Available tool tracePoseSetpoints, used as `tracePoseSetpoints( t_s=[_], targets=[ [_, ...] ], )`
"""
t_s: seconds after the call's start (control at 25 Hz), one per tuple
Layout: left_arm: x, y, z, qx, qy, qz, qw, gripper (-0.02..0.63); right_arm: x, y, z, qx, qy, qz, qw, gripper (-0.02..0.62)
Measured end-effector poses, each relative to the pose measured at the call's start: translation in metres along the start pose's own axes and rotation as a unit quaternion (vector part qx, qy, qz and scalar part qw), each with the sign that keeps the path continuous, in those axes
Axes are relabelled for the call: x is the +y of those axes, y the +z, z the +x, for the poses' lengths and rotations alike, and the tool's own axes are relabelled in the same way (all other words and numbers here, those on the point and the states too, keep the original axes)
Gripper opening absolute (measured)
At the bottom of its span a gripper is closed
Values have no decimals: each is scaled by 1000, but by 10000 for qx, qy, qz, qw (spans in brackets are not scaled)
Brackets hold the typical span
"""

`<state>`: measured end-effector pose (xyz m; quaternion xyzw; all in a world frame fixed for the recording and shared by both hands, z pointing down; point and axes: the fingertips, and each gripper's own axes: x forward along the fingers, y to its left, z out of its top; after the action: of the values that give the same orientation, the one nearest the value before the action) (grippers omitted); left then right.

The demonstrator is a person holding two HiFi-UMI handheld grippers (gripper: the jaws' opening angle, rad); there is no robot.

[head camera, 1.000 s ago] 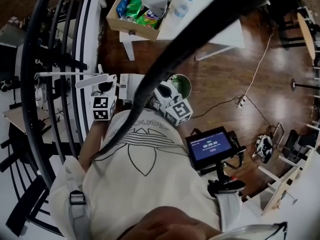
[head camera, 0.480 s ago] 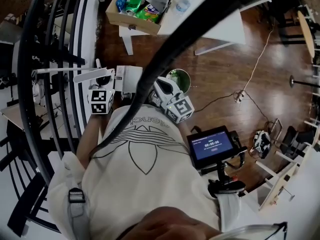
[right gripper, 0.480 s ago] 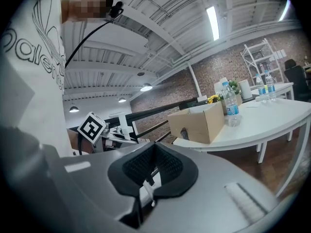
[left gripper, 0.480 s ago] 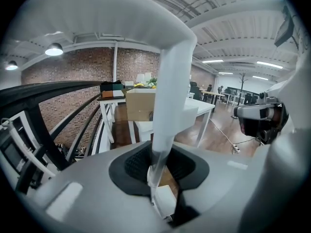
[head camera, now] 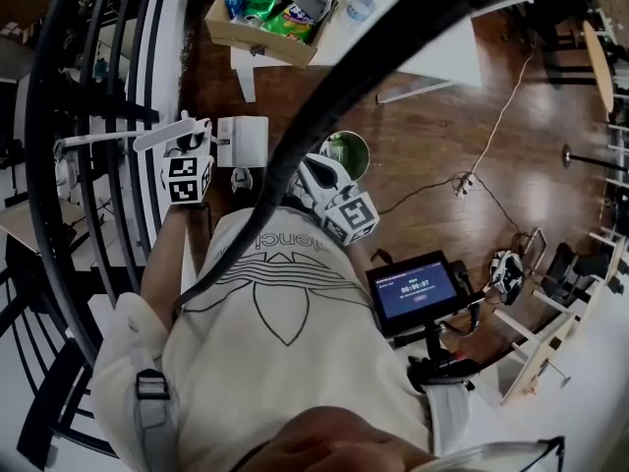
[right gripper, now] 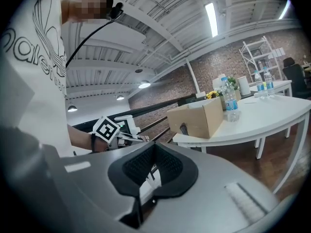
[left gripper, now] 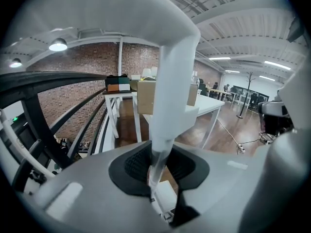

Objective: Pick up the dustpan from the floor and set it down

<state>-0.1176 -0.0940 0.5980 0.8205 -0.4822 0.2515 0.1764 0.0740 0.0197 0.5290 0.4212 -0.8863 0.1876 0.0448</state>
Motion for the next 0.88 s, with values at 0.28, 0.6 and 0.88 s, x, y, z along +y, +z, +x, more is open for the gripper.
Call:
tracePoseSetpoints(
  t_s=[0.28, 0.6, 0.88],
  targets=[
    [33, -20, 38, 149, 147, -113, 9997, 104, 8, -15, -5, 357, -57, 188, 9992, 2],
    [43, -52, 84, 170, 203, -60, 9996, 104, 28, -50, -29, 945, 19, 469, 9944, 2],
    [75, -33, 87, 70, 385, -67, 9992, 107, 31, -55, -39, 1126, -69, 552, 9921, 2]
  ],
)
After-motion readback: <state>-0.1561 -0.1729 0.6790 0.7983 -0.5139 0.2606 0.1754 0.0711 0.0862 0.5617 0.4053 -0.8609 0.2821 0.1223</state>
